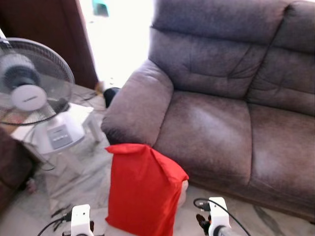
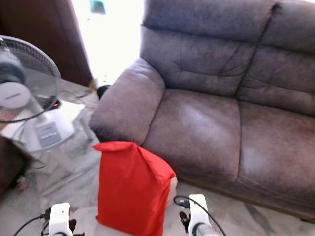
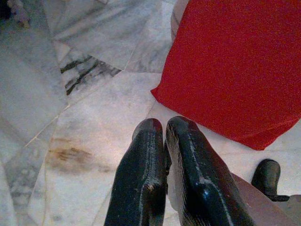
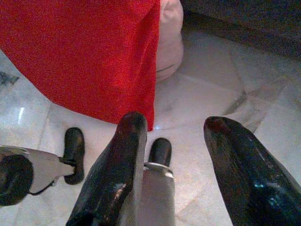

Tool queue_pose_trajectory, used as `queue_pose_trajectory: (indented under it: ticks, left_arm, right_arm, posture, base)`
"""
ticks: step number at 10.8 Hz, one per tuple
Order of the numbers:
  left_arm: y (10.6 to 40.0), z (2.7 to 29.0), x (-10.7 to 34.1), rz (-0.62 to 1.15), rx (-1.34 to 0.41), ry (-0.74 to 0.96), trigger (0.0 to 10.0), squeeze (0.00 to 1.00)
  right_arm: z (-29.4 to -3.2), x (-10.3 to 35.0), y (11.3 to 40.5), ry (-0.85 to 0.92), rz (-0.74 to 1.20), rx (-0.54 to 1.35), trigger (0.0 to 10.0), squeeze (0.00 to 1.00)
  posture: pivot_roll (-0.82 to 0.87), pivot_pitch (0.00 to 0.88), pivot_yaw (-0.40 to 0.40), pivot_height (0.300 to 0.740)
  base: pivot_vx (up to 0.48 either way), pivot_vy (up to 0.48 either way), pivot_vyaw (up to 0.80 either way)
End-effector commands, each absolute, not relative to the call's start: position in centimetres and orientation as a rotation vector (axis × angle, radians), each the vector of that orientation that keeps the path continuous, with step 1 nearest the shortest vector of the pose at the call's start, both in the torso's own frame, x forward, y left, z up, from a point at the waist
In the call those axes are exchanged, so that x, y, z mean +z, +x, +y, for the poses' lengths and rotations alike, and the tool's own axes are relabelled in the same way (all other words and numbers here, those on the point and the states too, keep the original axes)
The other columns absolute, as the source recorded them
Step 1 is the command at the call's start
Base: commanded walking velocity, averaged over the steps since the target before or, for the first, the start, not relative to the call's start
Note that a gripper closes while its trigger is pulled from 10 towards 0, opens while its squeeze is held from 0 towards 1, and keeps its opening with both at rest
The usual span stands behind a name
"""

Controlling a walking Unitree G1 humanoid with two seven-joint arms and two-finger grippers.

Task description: Move the pillow to the sofa from floor

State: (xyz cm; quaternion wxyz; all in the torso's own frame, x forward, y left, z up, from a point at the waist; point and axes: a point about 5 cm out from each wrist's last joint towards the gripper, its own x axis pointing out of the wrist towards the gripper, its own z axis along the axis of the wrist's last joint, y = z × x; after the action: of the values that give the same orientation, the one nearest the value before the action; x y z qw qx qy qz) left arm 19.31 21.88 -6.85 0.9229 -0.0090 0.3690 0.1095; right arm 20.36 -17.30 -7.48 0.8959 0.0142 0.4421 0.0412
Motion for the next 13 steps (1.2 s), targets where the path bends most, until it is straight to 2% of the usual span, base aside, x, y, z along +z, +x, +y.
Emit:
queue_pose_trajectory:
  ticks: [1,2,4,7,8,11,13]
  left_arm:
    - [18.48,22.1,-7.31,0.794,0.235,-0.013,10.0,0.0]
    - [18.51,22.07,-7.3,0.796,0.23,0.003,10.0,0.0]
    - [18.5,21.99,-7.37,0.807,0.235,0.009,10.0,0.0]
    - [18.62,21.85,-7.37,0.812,0.232,0.011,10.0,0.0]
    - [18.58,21.9,-7.39,0.814,0.234,0.011,10.0,0.0]
    - [18.32,22.36,-7.4,0.81,0.256,-0.009,10.0,0.0]
    - [18.35,22.59,-7.32,0.803,0.267,-0.007,10.0,0.0]
  right_arm:
    - [-17.49,-7.75,19.81,-0.005,0.928,0.105,10.0,0.0]
    - [-17.5,-7.72,19.85,-0.031,0.927,0.116,10.0,0.0]
    - [-17.38,-7.81,19.76,0.001,0.933,0.079,10.0,0.0]
    - [-17.43,-7.7,19.95,-0.033,0.928,0.1,10.0,0.0]
    - [-17.48,-7.67,19.99,-0.03,0.926,0.098,10.0,0.0]
    - [-17.55,-7.59,20.14,-0.013,0.921,0.088,10.0,0.0]
    - [-17.23,-7.62,20.12,-0.057,0.922,0.125,10.0,0.0]
  posture:
    - [0.15,0.149,-0.035,0.74]
    - [0.15,0.143,-0.037,0.74]
    - [0.15,0.138,-0.036,0.74]
    - [0.14,0.124,-0.039,0.74]
    - [0.14,0.124,-0.039,0.74]
    - [0.15,0.113,-0.04,0.74]
    - [0.15,0.116,-0.042,0.74]
  base:
    - [0.0,0.0,0.66]
    - [0.0,-0.3,0.8]
    - [0.0,-0.48,0.0]
    - [0.0,-0.48,0.8]
    - [0.0,-0.465,0.0]
    - [0.0,0.0,0.0]
    - [0.0,0.0,0.77]
